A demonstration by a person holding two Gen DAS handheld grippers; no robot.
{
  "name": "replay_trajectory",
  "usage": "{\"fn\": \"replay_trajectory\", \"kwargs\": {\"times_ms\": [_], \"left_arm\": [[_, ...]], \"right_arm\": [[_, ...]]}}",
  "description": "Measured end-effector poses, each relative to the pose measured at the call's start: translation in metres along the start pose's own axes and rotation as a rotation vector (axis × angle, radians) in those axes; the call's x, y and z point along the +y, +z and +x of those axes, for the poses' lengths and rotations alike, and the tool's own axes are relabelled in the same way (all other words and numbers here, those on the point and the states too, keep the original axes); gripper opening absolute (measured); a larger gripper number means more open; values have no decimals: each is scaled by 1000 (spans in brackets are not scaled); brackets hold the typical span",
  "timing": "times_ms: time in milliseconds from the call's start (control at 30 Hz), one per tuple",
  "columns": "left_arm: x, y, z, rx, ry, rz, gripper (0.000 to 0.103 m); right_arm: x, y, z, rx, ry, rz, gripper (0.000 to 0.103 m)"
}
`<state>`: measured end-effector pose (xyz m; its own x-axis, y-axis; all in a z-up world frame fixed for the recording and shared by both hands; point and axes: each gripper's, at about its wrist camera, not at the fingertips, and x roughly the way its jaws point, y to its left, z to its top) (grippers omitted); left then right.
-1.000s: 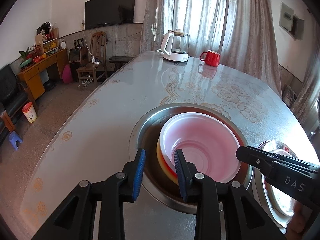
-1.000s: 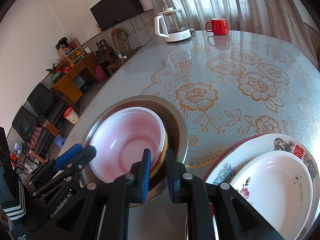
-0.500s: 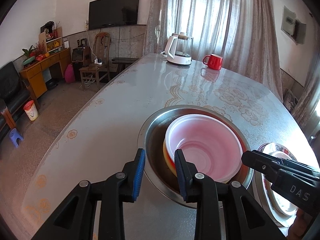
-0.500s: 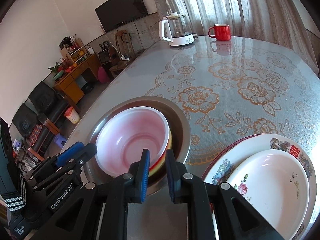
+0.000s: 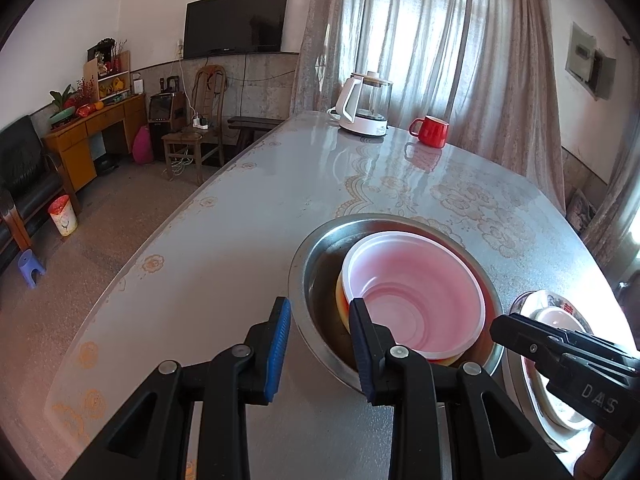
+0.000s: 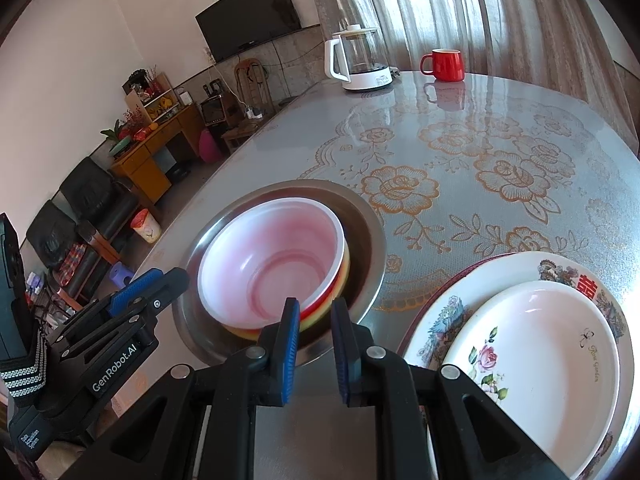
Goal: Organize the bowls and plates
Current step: 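Close the left gripper on the rim of the steel bowl, then lift the nested steel bowl with the left gripper and carry it over the plate stack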
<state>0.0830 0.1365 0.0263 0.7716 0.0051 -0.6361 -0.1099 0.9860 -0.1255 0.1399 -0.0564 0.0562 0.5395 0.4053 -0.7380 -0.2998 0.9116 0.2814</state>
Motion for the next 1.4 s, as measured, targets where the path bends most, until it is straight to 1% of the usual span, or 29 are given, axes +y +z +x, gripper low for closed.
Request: {"fn": "replay_trajectory", "kwargs": {"times_ms": [100, 133, 233, 300, 333, 400, 433, 467, 533, 567, 600, 667, 700, 733, 767, 800, 833, 900, 933, 1000, 1033, 1133, 1200, 1333, 1400], "left_arm": [[11, 4, -1, -1, 0, -43, 36], [16, 5, -1, 1, -4, -62, 36], [24, 6, -1, 4, -5, -89, 36], [33, 8, -2, 7, -30, -134, 36], [40, 9, -3, 7, -48, -176, 37], [55, 12, -5, -19, -42, -256, 45], [64, 13, -7, -43, -38, -303, 52], [74, 15, -8, -58, -44, -361, 58], [98, 19, -10, -90, -43, -494, 62], [109, 21, -12, -117, -28, -549, 64], [121, 23, -15, -145, 4, -601, 64], [144, 26, -21, -198, 62, -688, 68], [154, 28, -25, -216, 84, -711, 68], [161, 32, -26, -220, 93, -703, 68], [164, 35, -25, -201, 91, -663, 67], [164, 39, -22, -173, 71, -610, 67], [160, 42, -18, -144, 35, -550, 67], [143, 42, -10, -70, -49, -389, 66], [134, 37, -8, -39, -82, -314, 63], [110, 30, 0, 13, -150, -210, 57], [101, 26, 5, 40, -186, -183, 55], [83, 16, 20, 131, -282, -180, 49], [73, 12, 25, 152, -322, -175, 49], [59, 10, 34, 188, -361, -182, 49], [50, 9, 40, 197, -337, -164, 41]], "right_arm": [[-4, 6, -4, -12, -8, 8, 16], [-6, 8, -5, -18, -14, 9, 21], [-9, 13, -8, -31, -34, 6, 23], [-9, 17, -4, -22, -50, -5, 23], [-10, 19, -2, -15, -65, -5, 23], [-14, 23, 1, -15, -66, 1, 23], [-14, 25, 1, -18, -68, -2, 23], [-15, 27, 2, -21, -73, -13, 23], [-15, 31, 5, -9, -86, -32, 23], [-16, 33, 6, 3, -74, -35, 23], [-19, 34, 8, 17, -60, -35, 23], [-24, 38, 12, 35, -65, -31, 23], [-26, 39, 13, 39, -73, -39, 23], [-29, 41, 14, 46, -82, -49, 23], [-31, 43, 15, 56, -85, -57, 23], [-34, 45, 17, 69, -77, -59, 23], [-37, 47, 19, 79, -63, -51, 23], [-43, 53, 25, 94, -45, -35, 23], [-43, 55, 27, 98, -43, -35, 23], [-43, 59, 36, 117, -42, -38, 23], [-43, 59, 39, 124, -36, -41, 23], [-40, 60, 47, 146, -20, -51, 21], [-38, 58, 51, 160, -17, -65, 19], [-38, 54, 58, 184, -2, -65, 19], [-39, 52, 63, 193, 7, -56, 19]]}}
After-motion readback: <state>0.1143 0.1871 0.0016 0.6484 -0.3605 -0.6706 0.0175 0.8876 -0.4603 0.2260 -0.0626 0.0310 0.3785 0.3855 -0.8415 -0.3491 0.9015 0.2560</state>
